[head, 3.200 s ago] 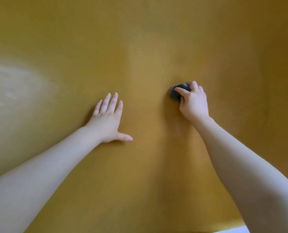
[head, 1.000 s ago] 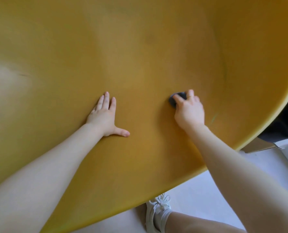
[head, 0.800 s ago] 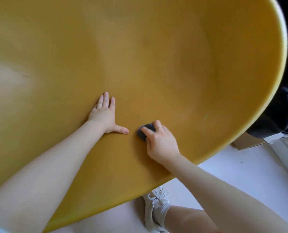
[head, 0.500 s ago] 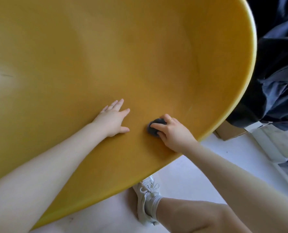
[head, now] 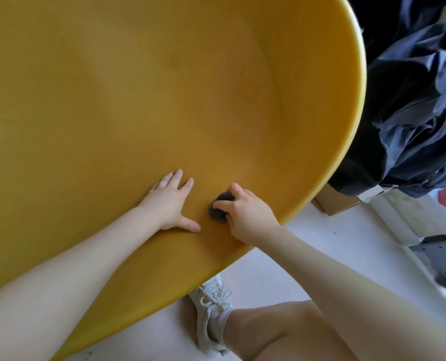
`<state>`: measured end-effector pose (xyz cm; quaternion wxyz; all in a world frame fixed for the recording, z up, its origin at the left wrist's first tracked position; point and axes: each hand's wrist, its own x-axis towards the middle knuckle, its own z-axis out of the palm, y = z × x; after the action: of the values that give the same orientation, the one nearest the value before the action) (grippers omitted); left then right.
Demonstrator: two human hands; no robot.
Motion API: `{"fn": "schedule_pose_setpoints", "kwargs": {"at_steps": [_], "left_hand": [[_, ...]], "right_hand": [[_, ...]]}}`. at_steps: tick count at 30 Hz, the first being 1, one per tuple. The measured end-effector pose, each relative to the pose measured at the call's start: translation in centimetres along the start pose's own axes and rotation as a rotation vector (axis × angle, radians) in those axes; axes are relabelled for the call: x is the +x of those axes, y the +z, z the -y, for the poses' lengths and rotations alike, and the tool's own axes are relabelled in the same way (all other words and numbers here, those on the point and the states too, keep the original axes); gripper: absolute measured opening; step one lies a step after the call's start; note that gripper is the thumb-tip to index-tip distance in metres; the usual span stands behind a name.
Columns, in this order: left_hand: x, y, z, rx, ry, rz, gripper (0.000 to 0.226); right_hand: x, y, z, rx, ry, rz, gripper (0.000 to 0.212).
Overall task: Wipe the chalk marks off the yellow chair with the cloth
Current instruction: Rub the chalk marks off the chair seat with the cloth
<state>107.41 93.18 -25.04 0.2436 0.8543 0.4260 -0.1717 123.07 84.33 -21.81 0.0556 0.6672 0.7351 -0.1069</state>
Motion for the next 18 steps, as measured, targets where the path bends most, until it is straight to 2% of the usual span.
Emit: {"fn": "schedule_pose_setpoints", "kwargs": {"at_steps": [4,9,12,14,18], "left_hand": [[0.1,-0.2,0.2,0.031,0.012,-0.006,0.117],[0.2,-0.3,0.4,0.032,0.02,0.007,0.118],[0.4,-0.8,0.3,0.035,0.012,0.011,0.118],[1.0,-1.6,0.0,0.01,0.014,-0.028,0.113],[2.3,-2.9,-0.1,-0.066,0.027,-0.151,0.11]], "right_hand": [[1.8,-1.4,-4.0,-0.092,0.02,-0.049,0.034],[4.6,-5.5,-10.2,-0.298,0.275,-0.26,0.034],[5.6,-6.0,-10.3,-0.263,0.427,-0.376,0.034],[5.6,-4.4,-8.5,-0.199,0.467,-0.347,0.037],[4.9,-0.5,-2.7,-0.042,0.224,-0.124,0.041]]}}
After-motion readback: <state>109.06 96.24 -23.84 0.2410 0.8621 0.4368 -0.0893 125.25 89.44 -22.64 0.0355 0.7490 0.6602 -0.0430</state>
